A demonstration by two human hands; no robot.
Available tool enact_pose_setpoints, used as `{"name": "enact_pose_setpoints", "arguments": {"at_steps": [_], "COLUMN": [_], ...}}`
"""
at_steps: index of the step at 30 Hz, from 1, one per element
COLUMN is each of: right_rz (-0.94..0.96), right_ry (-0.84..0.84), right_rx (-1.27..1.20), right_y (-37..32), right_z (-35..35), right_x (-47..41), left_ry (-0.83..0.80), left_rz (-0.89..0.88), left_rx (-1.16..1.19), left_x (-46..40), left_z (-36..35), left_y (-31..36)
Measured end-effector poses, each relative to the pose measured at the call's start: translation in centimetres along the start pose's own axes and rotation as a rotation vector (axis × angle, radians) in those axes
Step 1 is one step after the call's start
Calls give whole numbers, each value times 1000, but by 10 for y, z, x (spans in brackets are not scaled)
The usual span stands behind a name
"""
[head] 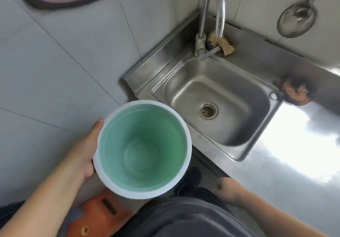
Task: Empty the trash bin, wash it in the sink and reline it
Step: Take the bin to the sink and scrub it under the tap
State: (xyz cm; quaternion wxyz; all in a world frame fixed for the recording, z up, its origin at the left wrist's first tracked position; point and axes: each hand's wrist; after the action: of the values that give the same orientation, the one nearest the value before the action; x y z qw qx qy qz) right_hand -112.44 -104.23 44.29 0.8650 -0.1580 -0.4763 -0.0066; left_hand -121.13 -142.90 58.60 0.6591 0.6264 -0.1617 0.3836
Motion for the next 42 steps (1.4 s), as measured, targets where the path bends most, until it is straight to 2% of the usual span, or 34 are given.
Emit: {"name": "enact_pose_setpoints", "arguments": {"at_steps": [4, 10, 15, 20, 24, 31, 34, 38, 42], "right_rz": [62, 37, -5, -66, -150, -209, -227, -270, -212], "right_ry": [-128, -190, -131, 6, -37, 50, 107, 187, 275], "right_rx": [26, -95, -226, -370, -437, -536, -573, -575, -502], "right_y": [-11, -14, -14, -18, -28, -48, -58, -67, -71], "right_z": [21, 35, 38, 37, 45, 51, 63, 102, 159], "right_x": [-8, -14, -12, -16, -11, -6, -5, -2, -7], "left_ry": [-58, -222, -391, -514, -596, -532, -445, -366, -332], "left_rz": [-127, -140, -75, 21, 11, 103, 156, 166, 170], "left_rx": [55, -29, -143, -204, -195, -232, -237, -240, -246], "left_x": [8, -5, -35, -78, -111, -162, -180, -201, -214], "left_z": [-21, -91, -167, -230, -259, -277, -282, -286, -288], "left_y": [92, 167, 184, 180, 184, 158, 148, 142, 140]}}
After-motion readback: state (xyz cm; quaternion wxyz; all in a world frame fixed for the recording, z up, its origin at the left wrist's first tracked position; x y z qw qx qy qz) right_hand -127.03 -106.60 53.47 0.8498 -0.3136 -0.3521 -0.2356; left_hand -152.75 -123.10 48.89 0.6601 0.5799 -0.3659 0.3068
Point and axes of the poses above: each hand's wrist, its own x-axis away from the middle knuckle, its own z-axis out of the back of the hand, y = z × x
